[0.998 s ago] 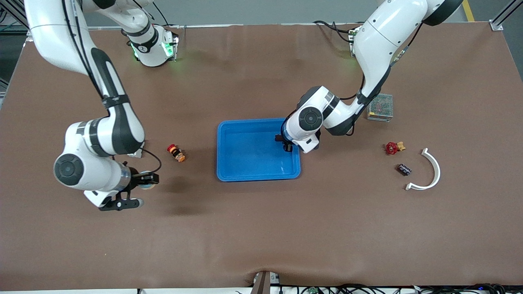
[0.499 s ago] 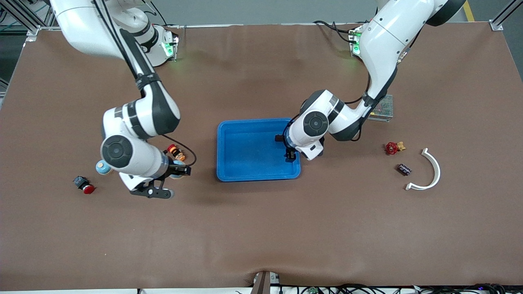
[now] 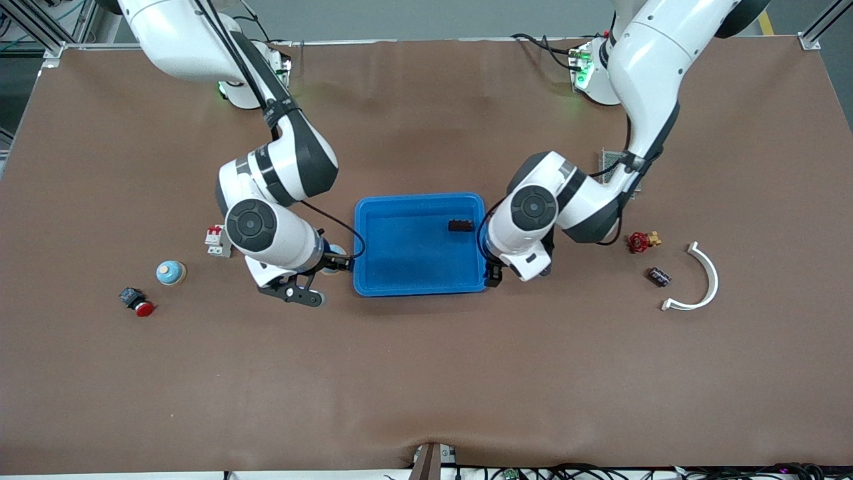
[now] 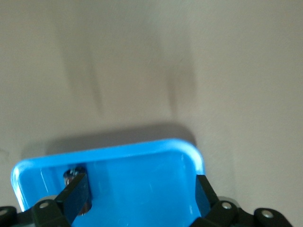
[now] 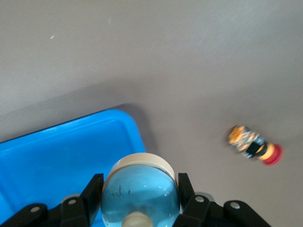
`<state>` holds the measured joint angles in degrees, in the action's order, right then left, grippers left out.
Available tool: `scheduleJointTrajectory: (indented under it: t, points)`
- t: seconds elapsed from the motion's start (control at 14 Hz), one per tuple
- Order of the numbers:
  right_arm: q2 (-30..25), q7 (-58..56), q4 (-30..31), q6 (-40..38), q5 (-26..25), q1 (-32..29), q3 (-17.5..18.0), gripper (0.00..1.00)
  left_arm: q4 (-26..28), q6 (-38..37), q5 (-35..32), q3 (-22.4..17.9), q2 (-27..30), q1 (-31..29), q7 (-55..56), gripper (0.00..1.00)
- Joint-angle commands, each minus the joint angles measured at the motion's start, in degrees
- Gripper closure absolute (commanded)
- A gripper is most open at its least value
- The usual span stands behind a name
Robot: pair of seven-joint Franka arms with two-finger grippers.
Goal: Place electrolytic capacitor and blue bell in tray
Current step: 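Reach the left gripper to the capacitor while the right gripper lowers the bell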
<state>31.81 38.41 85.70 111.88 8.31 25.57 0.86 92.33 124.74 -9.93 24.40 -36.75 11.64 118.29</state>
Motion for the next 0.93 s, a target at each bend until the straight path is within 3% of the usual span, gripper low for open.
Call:
scheduleJointTrajectory:
  t: [0.0, 0.36, 0.86]
  points:
    - [-0.5, 3.8, 0.9, 1.7, 2.1, 2.0, -0.5, 0.50, 0.5, -3.2, -1.5, 0.0, 2.6, -3.4, -5.5, 0.00]
    - [-0.2, 10.2, 3.0, 5.5, 2.1, 7.8, -0.6, 0.50, 1.0, -11.4, -1.5, 0.0, 4.7, -10.0, -17.0, 0.00]
    - [-0.2, 12.7, 11.8, 16.8, 1.4, 12.6, -0.7, 0.50, 1.3, -14.7, -1.5, 0.2, 5.2, -17.4, -32.1, 0.00]
